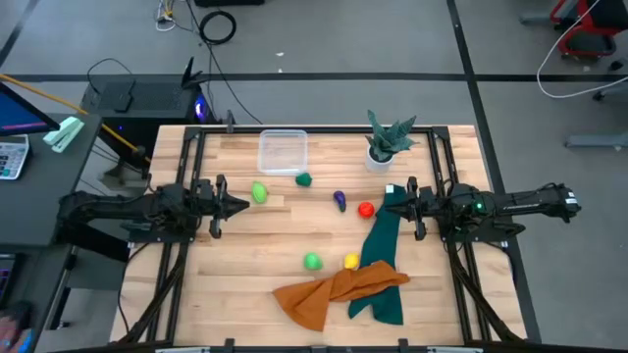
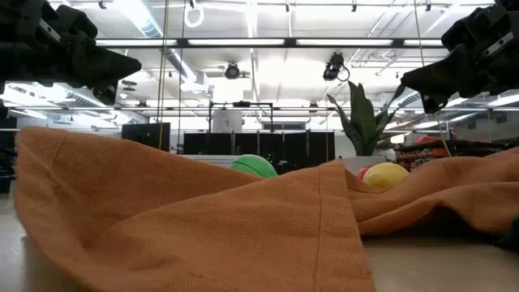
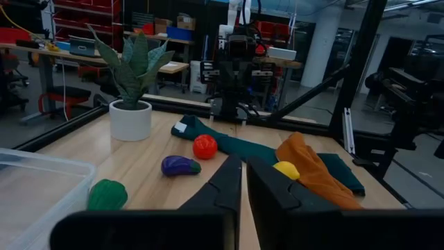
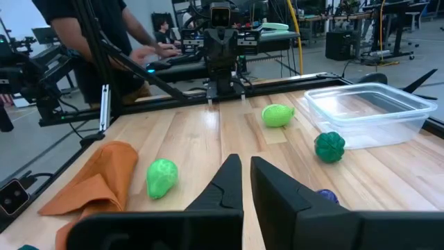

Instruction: Pick and placing Produce into tupperware

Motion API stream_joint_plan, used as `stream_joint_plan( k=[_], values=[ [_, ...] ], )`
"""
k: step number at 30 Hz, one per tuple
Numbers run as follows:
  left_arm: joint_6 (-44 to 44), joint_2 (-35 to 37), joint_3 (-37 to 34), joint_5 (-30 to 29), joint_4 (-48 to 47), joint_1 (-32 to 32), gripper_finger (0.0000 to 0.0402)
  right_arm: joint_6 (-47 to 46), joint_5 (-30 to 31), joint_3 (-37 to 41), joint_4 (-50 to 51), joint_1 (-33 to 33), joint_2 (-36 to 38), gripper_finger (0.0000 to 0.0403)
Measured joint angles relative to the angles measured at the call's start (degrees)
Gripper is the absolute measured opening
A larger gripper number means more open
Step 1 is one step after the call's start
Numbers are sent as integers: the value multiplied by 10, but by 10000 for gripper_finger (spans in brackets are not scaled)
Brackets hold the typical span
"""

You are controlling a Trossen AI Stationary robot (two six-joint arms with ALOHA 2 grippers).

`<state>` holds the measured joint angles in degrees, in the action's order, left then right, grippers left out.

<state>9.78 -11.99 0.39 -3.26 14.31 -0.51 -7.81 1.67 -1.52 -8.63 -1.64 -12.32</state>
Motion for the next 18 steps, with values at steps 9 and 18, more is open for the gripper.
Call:
stream_joint_plan(
  k=[9,18],
  values=[
    [0,0,0,0,0,0,40,0,0,0,0,0,0,1],
    [0,0,0,0,0,0,28,0,0,0,0,0,0,1]
  ],
)
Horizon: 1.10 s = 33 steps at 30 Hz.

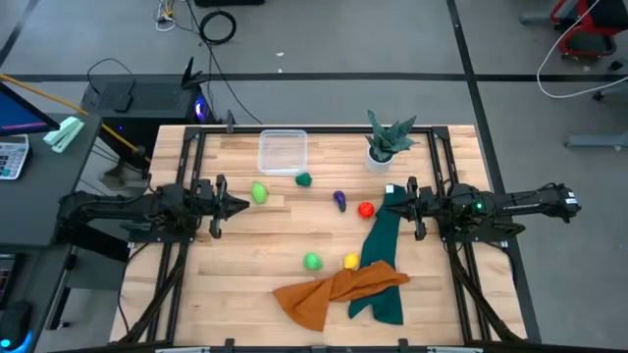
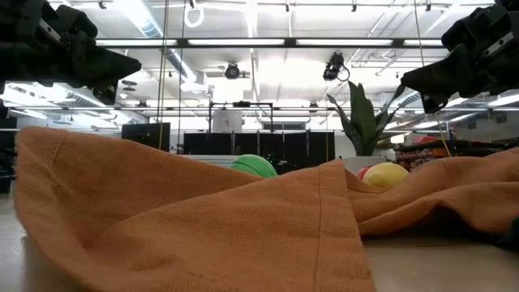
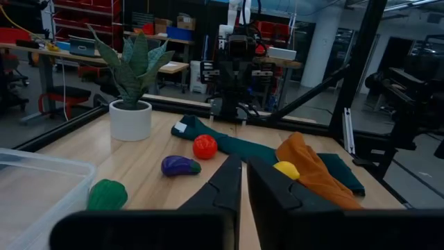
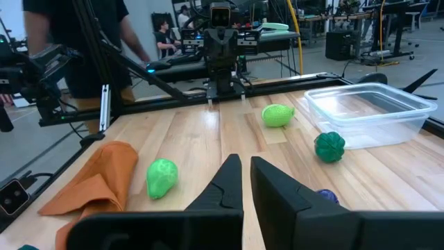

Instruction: Pick and placing Produce into tupperware

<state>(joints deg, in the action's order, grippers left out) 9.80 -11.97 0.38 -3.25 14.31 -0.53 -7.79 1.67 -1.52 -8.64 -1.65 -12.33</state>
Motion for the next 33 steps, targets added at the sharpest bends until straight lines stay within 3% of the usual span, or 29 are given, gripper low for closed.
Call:
stream_joint_plan(
  k=[33],
  values=[
    [0,0,0,0,0,0,40,0,0,0,0,0,0,1]
  ],
)
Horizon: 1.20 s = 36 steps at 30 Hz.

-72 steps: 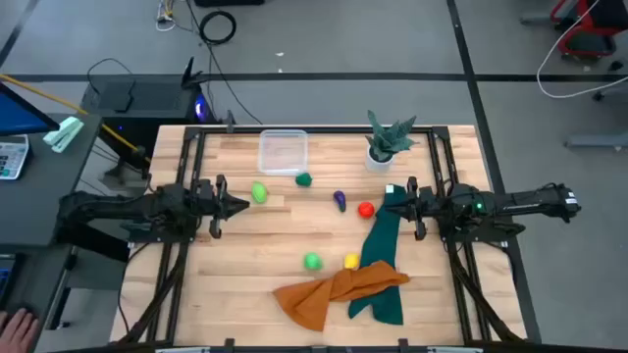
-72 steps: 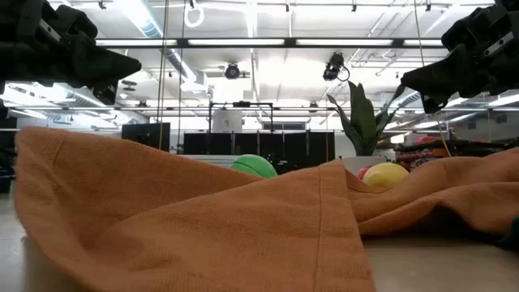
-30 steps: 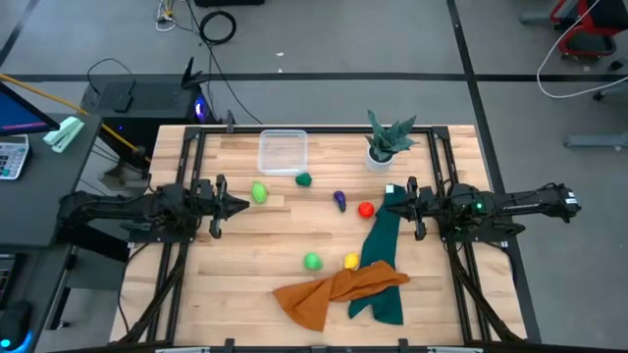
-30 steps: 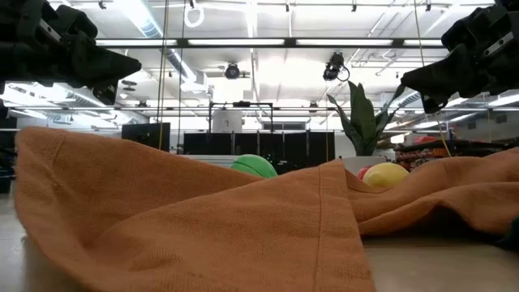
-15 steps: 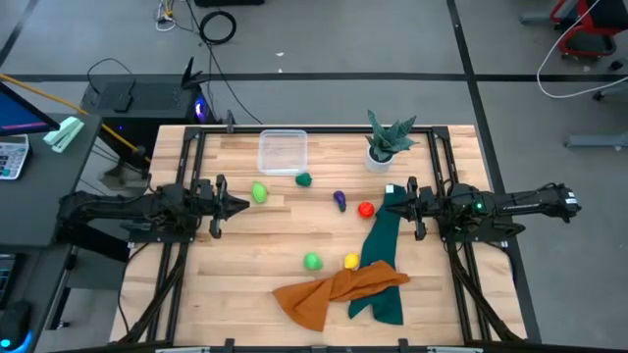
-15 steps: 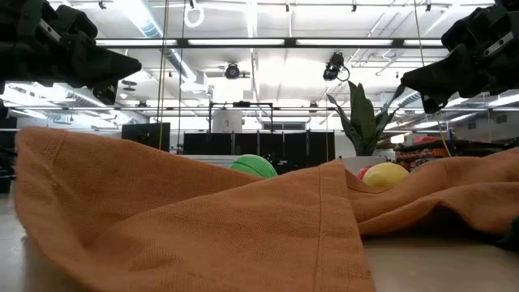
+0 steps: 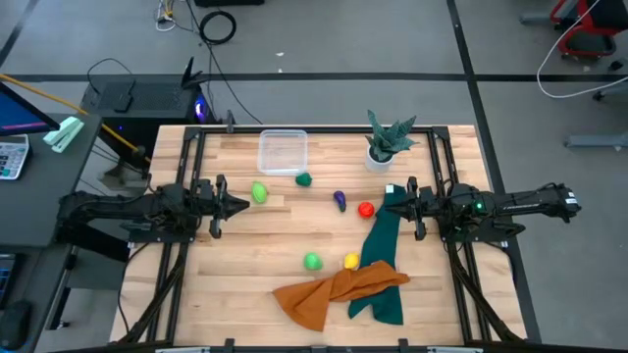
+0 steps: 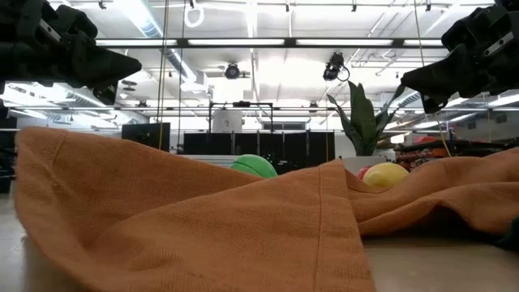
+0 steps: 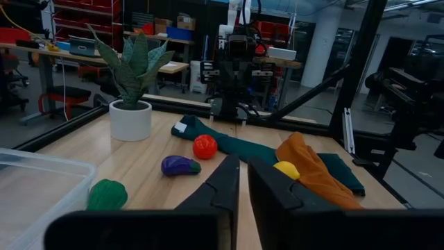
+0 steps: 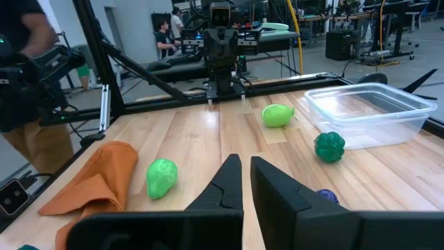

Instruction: Pick and placing Produce into tupperware

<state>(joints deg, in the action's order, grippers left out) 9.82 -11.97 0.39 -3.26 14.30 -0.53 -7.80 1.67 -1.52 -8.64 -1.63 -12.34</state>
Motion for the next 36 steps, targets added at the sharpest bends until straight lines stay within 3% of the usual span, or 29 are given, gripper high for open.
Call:
stream_joint_plan(
  k=[36],
  values=[
    [0,0,0,0,0,0,28,0,0,0,0,0,0,1]
  ],
)
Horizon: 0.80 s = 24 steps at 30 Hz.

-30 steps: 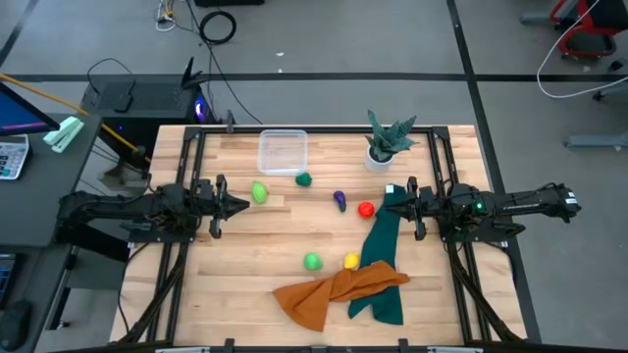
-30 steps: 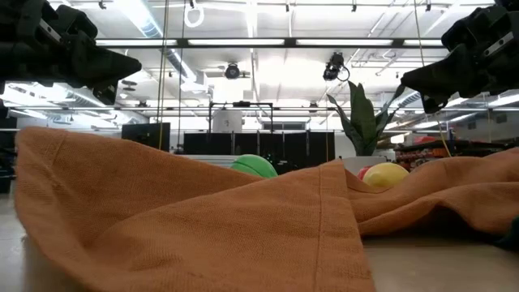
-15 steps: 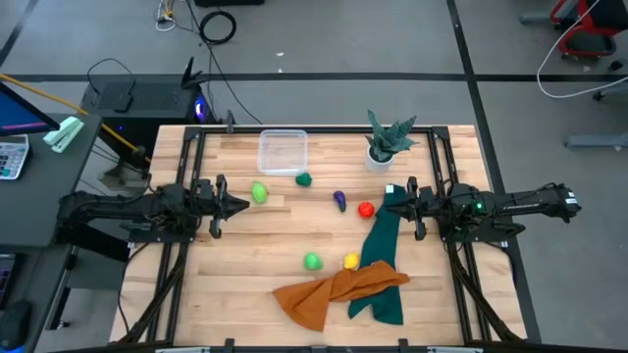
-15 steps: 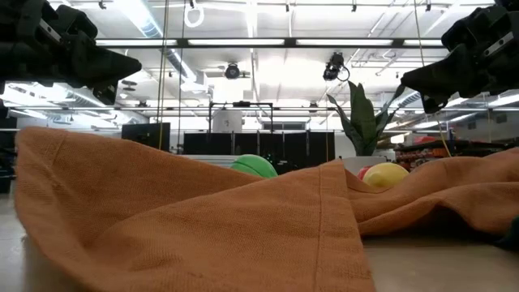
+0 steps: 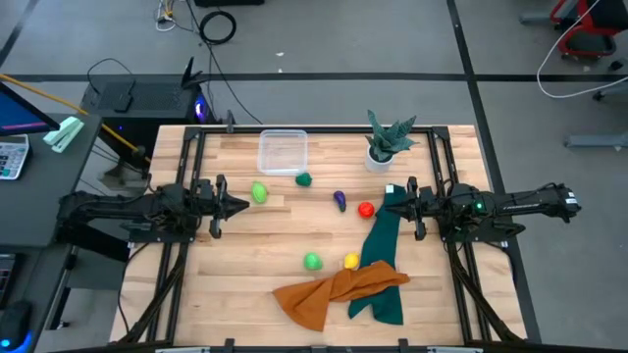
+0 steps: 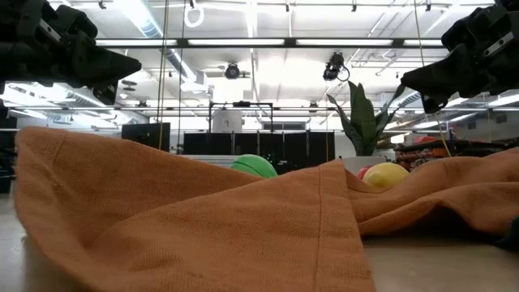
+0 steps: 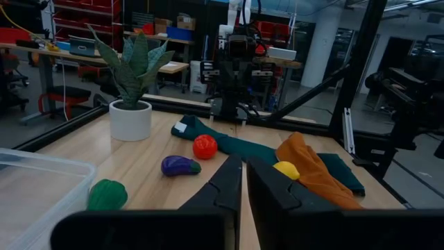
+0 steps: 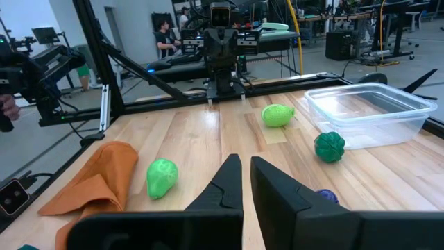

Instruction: Pick and placing Produce into tupperware

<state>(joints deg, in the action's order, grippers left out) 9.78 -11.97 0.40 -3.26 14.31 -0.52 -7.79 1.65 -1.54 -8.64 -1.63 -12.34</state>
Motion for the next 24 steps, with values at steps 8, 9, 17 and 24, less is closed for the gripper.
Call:
stream_joint_plan(
  k=[8,9,17,24],
  values=[
    [0,0,0,0,0,0,39,0,0,0,0,0,0,1],
    [0,0,0,0,0,0,40,0,0,0,0,0,0,1],
    [0,0,0,0,1,0,32,0,0,0,0,0,0,1],
    [0,0,0,0,3,0,32,0,0,0,0,0,0,1]
  ],
)
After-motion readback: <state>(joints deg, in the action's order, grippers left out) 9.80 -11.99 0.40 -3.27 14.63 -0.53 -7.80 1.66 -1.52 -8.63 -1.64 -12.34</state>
